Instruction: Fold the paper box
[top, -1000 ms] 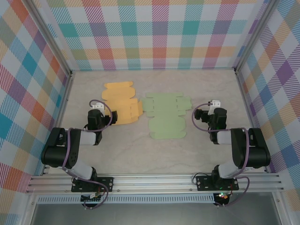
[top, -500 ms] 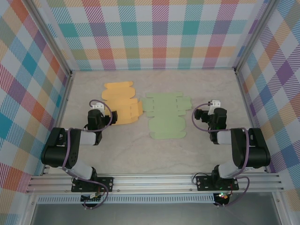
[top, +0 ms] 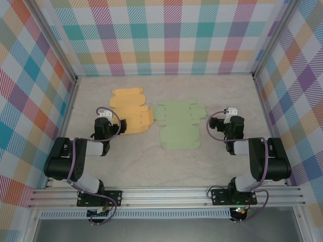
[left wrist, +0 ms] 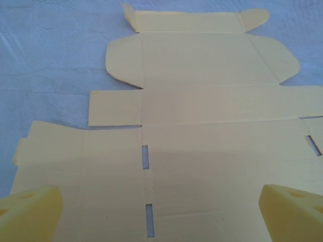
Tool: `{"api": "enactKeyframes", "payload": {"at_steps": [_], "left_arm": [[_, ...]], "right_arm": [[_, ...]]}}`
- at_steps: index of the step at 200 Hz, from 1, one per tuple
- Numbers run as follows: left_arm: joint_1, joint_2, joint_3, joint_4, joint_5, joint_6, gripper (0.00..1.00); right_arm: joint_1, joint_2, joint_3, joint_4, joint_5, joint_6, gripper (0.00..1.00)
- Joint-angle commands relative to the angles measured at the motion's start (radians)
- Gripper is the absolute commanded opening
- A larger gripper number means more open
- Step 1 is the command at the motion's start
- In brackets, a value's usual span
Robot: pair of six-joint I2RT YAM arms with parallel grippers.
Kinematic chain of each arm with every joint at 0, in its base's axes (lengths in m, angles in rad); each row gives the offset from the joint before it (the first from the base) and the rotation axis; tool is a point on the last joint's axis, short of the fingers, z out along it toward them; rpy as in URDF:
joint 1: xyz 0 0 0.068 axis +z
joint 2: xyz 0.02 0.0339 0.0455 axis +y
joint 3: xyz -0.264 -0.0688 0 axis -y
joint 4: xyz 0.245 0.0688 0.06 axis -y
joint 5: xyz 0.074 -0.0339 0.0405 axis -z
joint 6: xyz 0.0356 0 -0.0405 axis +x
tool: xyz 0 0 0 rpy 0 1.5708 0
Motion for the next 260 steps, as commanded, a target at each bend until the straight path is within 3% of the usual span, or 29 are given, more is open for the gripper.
{"api": "enactKeyframes", "payload": {"at_steps": [1,22,56,108,163,199,260], "left_arm": [[0.017,-0.081,0.025,-0.048,0.003,0.009,1.0],[0.017,-0.202,0.021,-0.153,-0.036,-0.021,1.0],[0.008,-0.403,0.029,-0.319,-0.067,-0.143,1.0],[-0.103,-0.524,0.06,-0.439,-0.079,-0.352,1.0],[-0.274,-0.455,0.137,-0.448,-0.1,-0.378,1.0],[-0.296,-0.413,0.18,-0.449,-0.089,-0.38,1.0],[-0.301,-0.392,0.193,-0.458,-0.087,-0.389,1.0]], "right_arm": [[-0.005,-0.038,0.036,-0.035,0.017,0.005,1.0],[-0.005,-0.128,0.058,-0.16,0.027,0.02,1.0],[-0.006,-0.239,0.235,-0.637,0.022,0.165,1.0],[-0.006,-0.097,0.5,-0.974,-0.222,0.236,0.96],[-0.008,0.176,0.742,-1.118,-0.363,0.285,0.76],[-0.007,0.329,0.855,-1.172,-0.429,0.308,0.62],[-0.006,0.447,0.916,-1.156,-0.529,0.344,0.57]]}}
